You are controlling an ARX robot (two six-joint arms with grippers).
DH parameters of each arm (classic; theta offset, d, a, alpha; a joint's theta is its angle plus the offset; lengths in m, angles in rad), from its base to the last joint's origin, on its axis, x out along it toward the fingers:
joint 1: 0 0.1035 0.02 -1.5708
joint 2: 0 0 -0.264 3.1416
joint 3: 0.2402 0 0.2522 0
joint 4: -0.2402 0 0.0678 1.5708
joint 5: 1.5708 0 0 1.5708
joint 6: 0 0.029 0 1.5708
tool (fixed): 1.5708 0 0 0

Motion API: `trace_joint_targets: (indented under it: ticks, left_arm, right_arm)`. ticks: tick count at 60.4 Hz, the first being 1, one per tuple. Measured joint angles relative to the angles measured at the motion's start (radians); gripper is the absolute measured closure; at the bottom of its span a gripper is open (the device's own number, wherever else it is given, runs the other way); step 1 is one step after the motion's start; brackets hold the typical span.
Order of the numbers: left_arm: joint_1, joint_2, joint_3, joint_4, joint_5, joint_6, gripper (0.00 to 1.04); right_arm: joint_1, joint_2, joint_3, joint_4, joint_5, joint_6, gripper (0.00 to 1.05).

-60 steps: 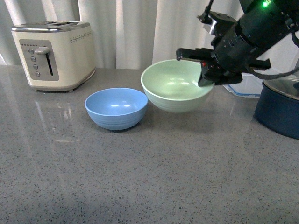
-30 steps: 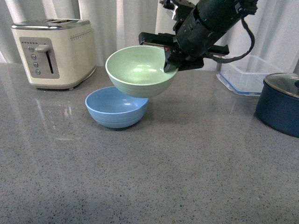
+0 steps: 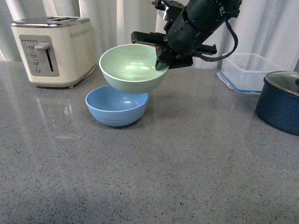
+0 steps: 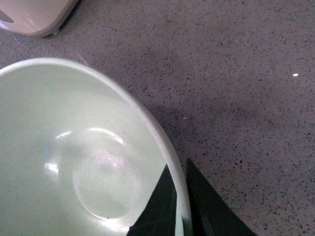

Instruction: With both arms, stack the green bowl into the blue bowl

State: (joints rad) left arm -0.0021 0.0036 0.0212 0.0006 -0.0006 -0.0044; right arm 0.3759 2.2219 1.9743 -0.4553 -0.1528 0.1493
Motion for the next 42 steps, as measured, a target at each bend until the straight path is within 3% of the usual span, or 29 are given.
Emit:
trace_joint_targets:
  ticks: [40, 42]
  left_arm:
    - [0.000, 0.000, 0.000, 0.000, 0.000, 0.000, 0.07]
    - [0.000, 0.000, 0.000, 0.000, 0.000, 0.000, 0.07]
  right_arm:
    - [0.052, 0.038, -0.014, 0.007, -0.053, -0.006, 1.03]
    - [0.055, 0.038, -0.025, 0.007, -0.060, -0.006, 0.98]
